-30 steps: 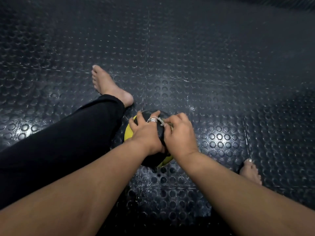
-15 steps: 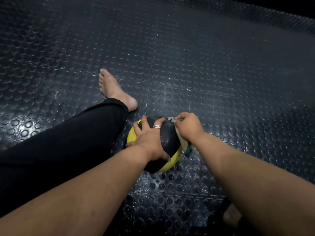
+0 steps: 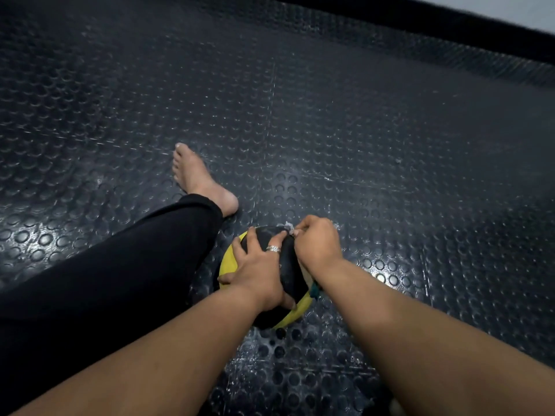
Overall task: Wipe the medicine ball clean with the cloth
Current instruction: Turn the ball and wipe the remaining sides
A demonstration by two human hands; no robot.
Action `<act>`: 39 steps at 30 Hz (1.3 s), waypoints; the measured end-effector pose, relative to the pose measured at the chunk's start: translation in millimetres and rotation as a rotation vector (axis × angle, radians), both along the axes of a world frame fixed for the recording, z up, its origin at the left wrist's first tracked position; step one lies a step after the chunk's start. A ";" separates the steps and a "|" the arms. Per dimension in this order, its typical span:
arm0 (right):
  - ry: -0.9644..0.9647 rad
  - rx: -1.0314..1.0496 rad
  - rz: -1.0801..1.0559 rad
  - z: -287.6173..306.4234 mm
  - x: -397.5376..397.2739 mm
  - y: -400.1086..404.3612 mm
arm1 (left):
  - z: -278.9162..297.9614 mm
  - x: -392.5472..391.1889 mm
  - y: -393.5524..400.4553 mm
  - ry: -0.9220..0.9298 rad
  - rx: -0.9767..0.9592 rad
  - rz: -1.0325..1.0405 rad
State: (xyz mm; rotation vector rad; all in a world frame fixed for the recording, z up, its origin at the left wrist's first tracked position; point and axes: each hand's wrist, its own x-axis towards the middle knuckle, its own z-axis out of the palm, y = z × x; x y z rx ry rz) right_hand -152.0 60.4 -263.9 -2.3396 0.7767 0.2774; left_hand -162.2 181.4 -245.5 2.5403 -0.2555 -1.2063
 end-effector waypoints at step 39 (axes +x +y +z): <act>-0.145 -0.090 0.210 26.8 -72.2 26.9 | -2.4 -14.6 10.3 -0.039 0.021 -0.045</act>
